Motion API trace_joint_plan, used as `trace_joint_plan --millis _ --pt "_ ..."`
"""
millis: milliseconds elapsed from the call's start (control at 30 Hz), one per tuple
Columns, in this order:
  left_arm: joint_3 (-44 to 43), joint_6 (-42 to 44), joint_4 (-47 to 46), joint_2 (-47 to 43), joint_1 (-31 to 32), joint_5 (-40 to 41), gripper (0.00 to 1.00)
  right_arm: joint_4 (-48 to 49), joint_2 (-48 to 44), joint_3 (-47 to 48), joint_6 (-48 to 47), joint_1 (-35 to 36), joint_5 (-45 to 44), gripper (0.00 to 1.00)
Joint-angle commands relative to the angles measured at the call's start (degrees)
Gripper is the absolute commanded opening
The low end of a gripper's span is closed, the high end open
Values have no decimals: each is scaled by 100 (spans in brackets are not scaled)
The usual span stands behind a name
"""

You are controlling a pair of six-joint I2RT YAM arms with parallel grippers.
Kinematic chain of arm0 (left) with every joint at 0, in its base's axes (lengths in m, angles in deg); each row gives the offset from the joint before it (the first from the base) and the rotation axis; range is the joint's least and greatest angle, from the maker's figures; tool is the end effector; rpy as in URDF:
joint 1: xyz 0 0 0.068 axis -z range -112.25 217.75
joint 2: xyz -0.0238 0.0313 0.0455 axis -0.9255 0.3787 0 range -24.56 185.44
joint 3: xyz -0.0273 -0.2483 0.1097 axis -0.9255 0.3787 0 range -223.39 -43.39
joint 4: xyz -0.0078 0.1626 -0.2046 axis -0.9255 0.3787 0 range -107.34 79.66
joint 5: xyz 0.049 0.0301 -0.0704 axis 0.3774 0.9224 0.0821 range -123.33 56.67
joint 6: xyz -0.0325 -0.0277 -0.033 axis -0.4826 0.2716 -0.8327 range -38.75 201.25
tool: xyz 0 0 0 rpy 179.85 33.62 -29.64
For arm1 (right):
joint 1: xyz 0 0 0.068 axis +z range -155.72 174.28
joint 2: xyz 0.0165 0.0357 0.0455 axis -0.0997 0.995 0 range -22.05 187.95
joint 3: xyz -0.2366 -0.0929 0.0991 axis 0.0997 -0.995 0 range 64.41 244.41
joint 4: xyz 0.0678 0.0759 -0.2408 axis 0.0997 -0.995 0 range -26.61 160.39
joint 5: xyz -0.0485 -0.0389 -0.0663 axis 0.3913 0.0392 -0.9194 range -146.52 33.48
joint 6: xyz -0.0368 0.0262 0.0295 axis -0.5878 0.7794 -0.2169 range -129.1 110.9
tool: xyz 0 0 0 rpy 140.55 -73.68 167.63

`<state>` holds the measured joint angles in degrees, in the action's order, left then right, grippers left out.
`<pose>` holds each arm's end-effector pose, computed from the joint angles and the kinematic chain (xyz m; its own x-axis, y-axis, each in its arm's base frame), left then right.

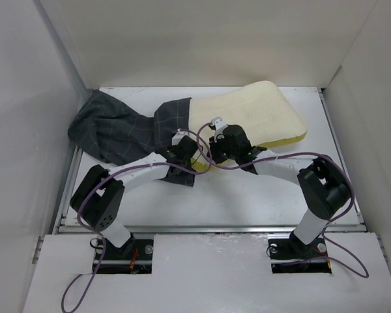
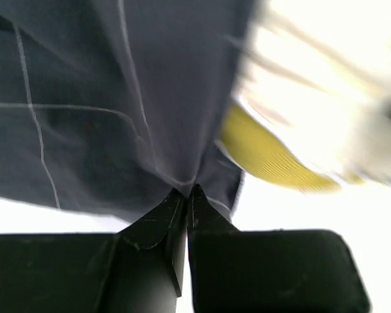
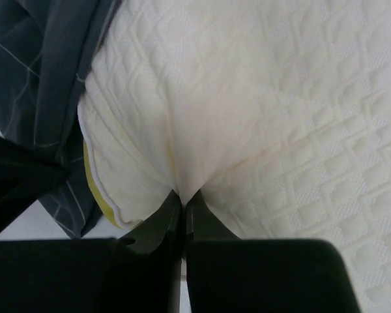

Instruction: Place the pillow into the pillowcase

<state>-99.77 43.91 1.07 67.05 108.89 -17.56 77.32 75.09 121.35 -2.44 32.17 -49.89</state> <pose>0.2520 -0.2074 0.1978 -0.7926 -0.0826 -0.6041 0.0391 0.9819 -0.1855 0.2896 0.2305 0.2031 -0.5094 -0.2506 -0.8232 -0.6315 0.7587 0.1599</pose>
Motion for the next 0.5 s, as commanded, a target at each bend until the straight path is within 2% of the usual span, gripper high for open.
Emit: trace_joint_plan --millis 0,167,300,367,467 --pt "-312 -71 364 -714 279 208 0 736 -46 27 309 52 619 0" --pt "-619 87 216 -1119 806 -574 0 1511 -222 290 1125 192 1033 0" --pt "-1101 87 417 -962 1149 -558 0 1854 -275 703 1645 324 788 0" --pt "-1226 87 470 -900 1255 -557 0 2099 -56 765 1768 465 568 0" --pt "-1332 87 348 -847 1387 -890 0 2844 356 415 2600 553 672 0"
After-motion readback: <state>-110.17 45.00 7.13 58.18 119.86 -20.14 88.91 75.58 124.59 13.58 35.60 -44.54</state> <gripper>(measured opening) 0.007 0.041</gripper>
